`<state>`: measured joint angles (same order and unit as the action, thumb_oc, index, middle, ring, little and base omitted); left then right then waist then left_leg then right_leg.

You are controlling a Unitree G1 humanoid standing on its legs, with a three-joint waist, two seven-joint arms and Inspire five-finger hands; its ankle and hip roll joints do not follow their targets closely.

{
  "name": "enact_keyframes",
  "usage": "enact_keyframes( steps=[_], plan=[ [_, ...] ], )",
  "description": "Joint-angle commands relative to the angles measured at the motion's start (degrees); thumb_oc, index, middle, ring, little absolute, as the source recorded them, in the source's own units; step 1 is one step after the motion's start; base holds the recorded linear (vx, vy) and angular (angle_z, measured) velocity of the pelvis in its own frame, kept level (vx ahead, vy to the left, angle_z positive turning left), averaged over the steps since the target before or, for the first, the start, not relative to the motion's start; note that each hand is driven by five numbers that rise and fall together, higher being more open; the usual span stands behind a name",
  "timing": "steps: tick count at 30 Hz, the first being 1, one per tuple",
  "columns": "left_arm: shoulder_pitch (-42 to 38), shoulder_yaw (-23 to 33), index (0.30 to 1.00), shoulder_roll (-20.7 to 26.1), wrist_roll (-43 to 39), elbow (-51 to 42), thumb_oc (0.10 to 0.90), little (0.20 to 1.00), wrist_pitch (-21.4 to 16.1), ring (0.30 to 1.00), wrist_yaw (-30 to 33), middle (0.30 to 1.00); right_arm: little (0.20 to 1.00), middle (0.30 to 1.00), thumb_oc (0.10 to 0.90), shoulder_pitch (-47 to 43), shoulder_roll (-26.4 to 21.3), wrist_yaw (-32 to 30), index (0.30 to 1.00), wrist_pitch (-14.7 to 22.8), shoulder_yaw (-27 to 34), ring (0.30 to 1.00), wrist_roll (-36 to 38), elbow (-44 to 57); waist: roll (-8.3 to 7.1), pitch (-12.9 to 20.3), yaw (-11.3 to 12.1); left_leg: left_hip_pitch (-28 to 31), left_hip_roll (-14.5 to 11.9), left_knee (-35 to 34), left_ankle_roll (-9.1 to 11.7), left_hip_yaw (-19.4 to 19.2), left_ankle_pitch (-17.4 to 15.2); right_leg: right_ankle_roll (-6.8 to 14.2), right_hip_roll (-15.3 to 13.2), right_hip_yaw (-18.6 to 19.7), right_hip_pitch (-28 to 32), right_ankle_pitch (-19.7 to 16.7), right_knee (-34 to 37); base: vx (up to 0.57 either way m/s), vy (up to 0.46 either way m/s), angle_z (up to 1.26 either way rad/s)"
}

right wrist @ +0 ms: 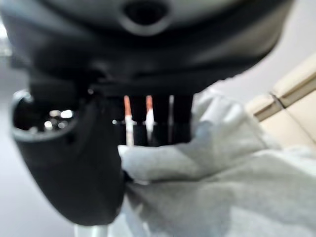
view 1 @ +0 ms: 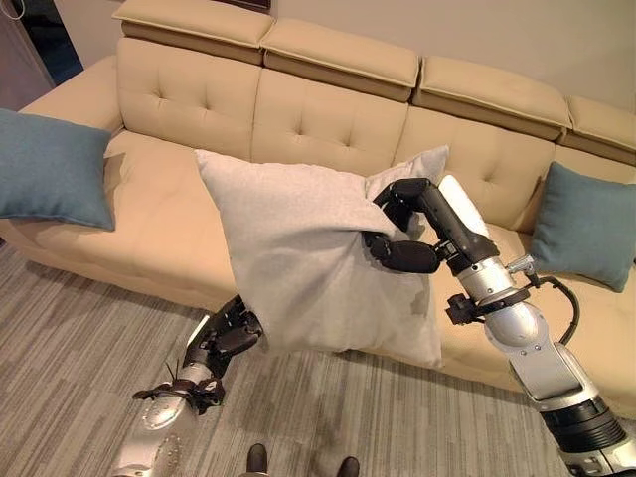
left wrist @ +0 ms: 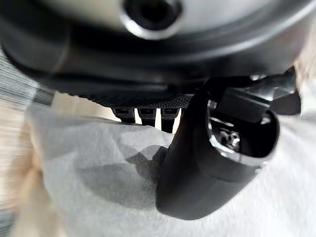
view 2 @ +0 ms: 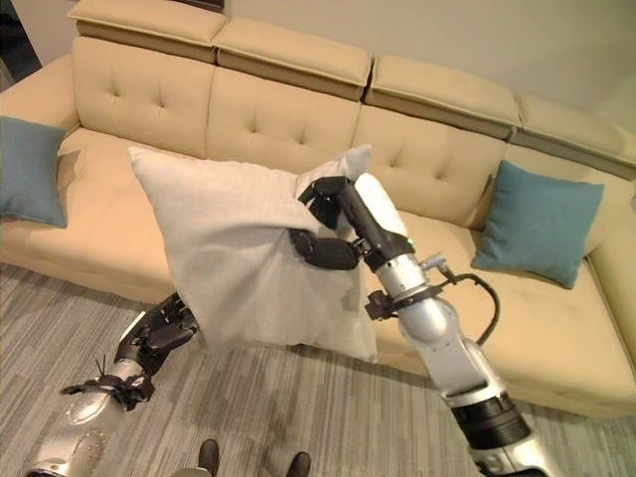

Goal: Pick up all the scattered cushions and arrange them neatly on the sofa.

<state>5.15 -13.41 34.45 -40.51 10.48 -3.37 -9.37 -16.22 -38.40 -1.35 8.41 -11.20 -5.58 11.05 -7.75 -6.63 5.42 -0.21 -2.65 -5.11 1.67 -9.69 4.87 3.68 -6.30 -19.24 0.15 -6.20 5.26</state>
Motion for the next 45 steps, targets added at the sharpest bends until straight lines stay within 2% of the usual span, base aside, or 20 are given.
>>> enact_keyframes(
  steps=[1, 7, 10, 14, 15, 16, 27, 31, 33, 34, 39, 45],
  plan=[
    [-7.66, -6.99, 0.9, -4.1, -4.93, -10.58, 0.8, 0.9, -3.14, 0.9, -13.23, 0.9, 0.3, 0.3, 0.4, -11.67, 2.94, -0.64, 0.3, 8.35, -0.6, 0.3, 8.77, 5.53, 1.59, 9.22, 0.16, 2.67, 0.5, 0.11, 1.24, 2.38, -7.27, 6.04, -2.33, -2.79, 2.47, 3.82, -1.64, 0.0, 0.0, 0.0],
    [-10.76, -10.5, 0.9, -4.84, -7.98, -14.24, 0.8, 0.9, -2.49, 0.9, -16.96, 0.9, 0.3, 0.3, 0.4, -13.39, 6.15, 0.4, 0.3, 8.38, -2.03, 0.3, 7.94, 5.28, 2.06, 8.92, 0.03, 3.01, 0.65, 0.11, 0.98, 2.35, -7.45, 5.98, -2.49, -2.5, 2.66, 3.99, -1.85, 0.0, 0.0, 0.0],
    [-12.85, -12.57, 0.9, -9.31, -9.16, -13.31, 0.8, 0.9, -2.92, 0.9, -16.66, 0.9, 0.3, 0.3, 0.4, -14.46, 9.75, 0.08, 0.3, 8.73, -2.74, 0.3, 6.41, 5.49, 2.09, 8.86, -0.08, 3.27, 0.62, 0.11, 0.83, 2.39, -7.62, 5.85, -2.52, -2.35, 2.84, 4.1, -1.83, 0.0, 0.0, 0.0],
    [-13.59, -12.65, 0.9, -11.9, -9.02, -12.17, 0.8, 0.9, -3.69, 0.9, -15.26, 0.9, 0.3, 0.3, 0.4, -14.42, 11.78, -0.29, 0.3, 8.65, -2.63, 0.3, 5.44, 5.61, 2.13, 8.81, -0.17, 3.25, 0.66, 0.11, 0.68, 2.47, -7.69, 5.82, -2.56, -2.24, 2.79, 4.12, -1.87, 0.0, 0.0, 0.0],
    [-13.58, -12.63, 0.509, -12.69, -8.99, -11.89, 0.54, 0.509, -3.96, 0.509, -14.72, 0.509, 0.3, 0.3, 0.4, -14.21, 12.38, -0.42, 0.3, 8.58, -2.55, 0.3, 5.19, 5.65, 2.15, 8.79, -0.2, 3.27, 0.7, 0.11, 0.62, 2.5, -7.72, 5.77, -2.6, -2.18, 2.76, 4.15, -1.94, 0.0, 0.0, 0.0],
    [-13.43, -12.55, 0.3, -13.45, -8.96, -11.53, 0.4, 0.3, -4.16, 0.3, -14.25, 0.3, 0.3, 0.3, 0.4, -14.02, 12.73, -0.41, 0.3, 8.52, -2.54, 0.3, 4.89, 5.63, 2.17, 8.77, -0.19, 3.3, 0.72, 0.11, 0.61, 2.5, -7.75, 5.74, -2.63, -2.24, 2.76, 4.15, -1.98, 0.0, 0.0, 0.0],
    [-10.63, -8.92, 0.3, -16.22, -8.11, -9.52, 0.4, 0.3, -4.98, 0.3, -11.62, 0.3, 0.3, 0.3, 0.4, -9.59, 13.4, 0.05, 0.3, 7.82, -0.29, 0.3, 2.97, 4.9, 2.38, 8.61, 0.01, 3.44, 1.08, 0.11, 0.44, 2.66, -7.91, 5.56, -2.93, -2.82, 2.97, 4.23, -2.04, 0.0, 0.0, 0.0],
    [-7.39, -4.42, 0.3, -16.7, -7.15, -8.68, 0.4, 0.3, -5.9, 0.3, -9.65, 0.3, 0.3, 0.3, 0.4, -5.5, 12.64, 0.35, 0.3, 7.27, 1.69, 0.3, 1.44, 3.81, 2.4, 8.62, 0.28, 3.53, 1.11, 0.11, 0.47, 2.78, -8.0, 5.6, -3.08, -3.16, 3.21, 4.27, -1.99, 0.0, 0.0, 0.0],
    [-5.04, -0.84, 0.3, -16.59, -4.95, -8.41, 0.4, 0.3, -6.9, 0.3, -7.72, 0.3, 0.3, 0.3, 0.4, -2.64, 12.5, 0.39, 0.3, 6.84, 3.05, 0.3, 0.68, 3.17, 2.34, 8.61, 0.57, 3.62, 1.18, 0.11, 0.53, 2.88, -8.0, 5.58, -3.13, -3.37, 3.45, 4.37, -1.95, 0.0, 0.0, 0.0],
    [-5.02, -0.84, 0.3, -16.58, -4.95, -8.42, 0.4, 0.3, -6.9, 0.3, -7.71, 0.3, 0.3, 0.3, 0.4, -2.63, 12.5, 0.39, 0.3, 6.84, 3.05, 0.3, 0.68, 3.18, 2.34, 8.62, 0.56, 3.62, 1.18, 0.11, 0.53, 2.88, -8.0, 5.58, -3.13, -3.38, 3.45, 4.37, -1.94, 0.0, 0.0, 0.0],
    [-1.67, 5.51, 0.3, -14.43, 4.53, -6.59, 0.4, 0.3, -8.76, 0.3, -3.59, 0.3, 0.3, 0.3, 0.4, 3.24, 11.35, 0.46, 0.3, 6.14, 6.45, 0.3, -1.08, 0.86, 2.61, 8.66, 1.07, 3.47, 1.15, 0.11, 0.74, 3.12, -7.76, 5.56, -3.27, -4.15, 3.69, 4.43, -1.74, 0.0, -0.009, 0.04],
    [-0.62, 6.79, 0.3, -13.41, 9.06, -5.63, 0.4, 0.3, -8.95, 0.3, -2.08, 0.3, 0.3, 0.3, 0.4, 7.14, 11.3, 0.55, 0.3, 5.56, 7.07, 0.3, -2.1, -0.94, 3.21, 8.49, 0.51, 3.35, 1.03, 0.11, 0.89, 2.95, -7.53, 5.48, -3.19, -4.15, 3.59, 4.43, -1.52, -0.01, -0.009, 0.02]
  ],
)
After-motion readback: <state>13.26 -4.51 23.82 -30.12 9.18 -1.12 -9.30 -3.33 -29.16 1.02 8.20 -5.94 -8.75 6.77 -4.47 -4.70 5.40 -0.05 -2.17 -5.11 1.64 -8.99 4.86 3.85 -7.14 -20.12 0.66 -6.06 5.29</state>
